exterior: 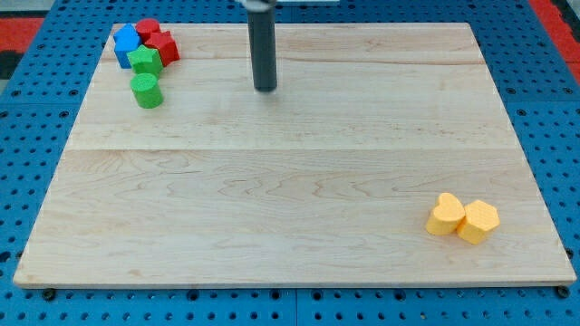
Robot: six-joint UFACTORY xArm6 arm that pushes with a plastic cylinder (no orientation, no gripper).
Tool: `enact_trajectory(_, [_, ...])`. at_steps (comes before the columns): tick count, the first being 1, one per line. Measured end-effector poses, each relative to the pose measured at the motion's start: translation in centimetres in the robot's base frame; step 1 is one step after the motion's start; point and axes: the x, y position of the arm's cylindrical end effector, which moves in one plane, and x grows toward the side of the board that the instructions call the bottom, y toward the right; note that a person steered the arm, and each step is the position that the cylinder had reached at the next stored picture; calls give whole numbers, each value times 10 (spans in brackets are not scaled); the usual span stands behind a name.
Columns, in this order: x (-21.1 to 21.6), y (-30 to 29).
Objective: Separate the red circle and the blue triangle
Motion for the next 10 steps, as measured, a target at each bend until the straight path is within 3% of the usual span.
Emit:
enact_trajectory(1, [40, -104])
enact_trajectory(2, [42, -248])
enact_trajectory(4, [38, -266])
enact_trajectory(5, [-3, -266])
enact_trajectory(6, [-9, -265])
enact_trajectory(8, [-147, -265])
enact_trajectory(9, [-183, -264])
enact_trajectory(10, [-182, -207])
